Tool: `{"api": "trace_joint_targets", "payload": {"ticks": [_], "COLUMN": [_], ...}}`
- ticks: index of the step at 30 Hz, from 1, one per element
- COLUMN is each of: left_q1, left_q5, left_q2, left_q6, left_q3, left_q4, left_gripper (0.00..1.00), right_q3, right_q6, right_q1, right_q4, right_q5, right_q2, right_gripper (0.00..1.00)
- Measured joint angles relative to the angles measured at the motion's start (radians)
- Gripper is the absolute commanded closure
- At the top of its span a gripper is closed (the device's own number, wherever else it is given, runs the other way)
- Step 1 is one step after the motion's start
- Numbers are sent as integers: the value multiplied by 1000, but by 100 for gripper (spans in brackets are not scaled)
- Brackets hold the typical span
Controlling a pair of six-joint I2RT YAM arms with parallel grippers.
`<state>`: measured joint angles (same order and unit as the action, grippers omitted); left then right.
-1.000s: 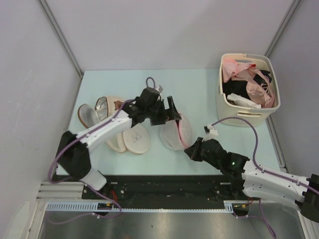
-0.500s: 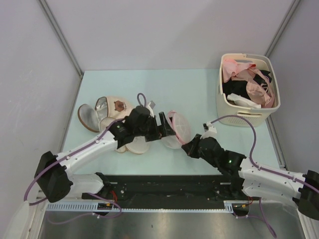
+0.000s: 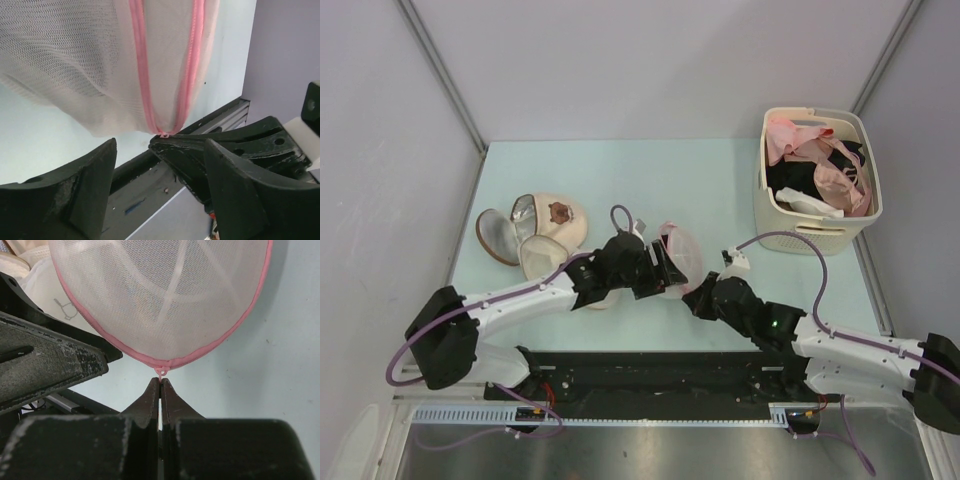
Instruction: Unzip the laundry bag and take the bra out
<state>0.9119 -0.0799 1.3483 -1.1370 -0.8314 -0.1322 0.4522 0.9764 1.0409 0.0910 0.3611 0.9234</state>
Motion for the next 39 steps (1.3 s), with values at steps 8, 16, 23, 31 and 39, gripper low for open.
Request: {"api": "trace_joint_targets", "payload": {"ticks": [8, 16, 23, 31, 39], "left_q1": [9, 11, -43, -121, -140], "left_q5": [62, 77, 15, -116, -228], "left_q2": [74, 135, 95, 56, 59], "left_q6": [-26, -30, 41, 128, 219], "left_q3": [-29, -72, -92, -92, -110], "left_q4": [20, -1, -19, -30, -44], "left_gripper": [41, 100, 100, 100, 100], "right_q3": [1, 1, -4, -65, -111], "right_q6": [0, 0, -16, -61, -87], "right_q1": [3, 5, -56, -228, -280], "right_q4": [-7, -8, 14, 7, -20], "right_q5": [1, 0, 9, -63, -138], "right_q2": [10, 43, -13, -114, -117], "right_gripper": [100, 100, 100, 100, 100]}}
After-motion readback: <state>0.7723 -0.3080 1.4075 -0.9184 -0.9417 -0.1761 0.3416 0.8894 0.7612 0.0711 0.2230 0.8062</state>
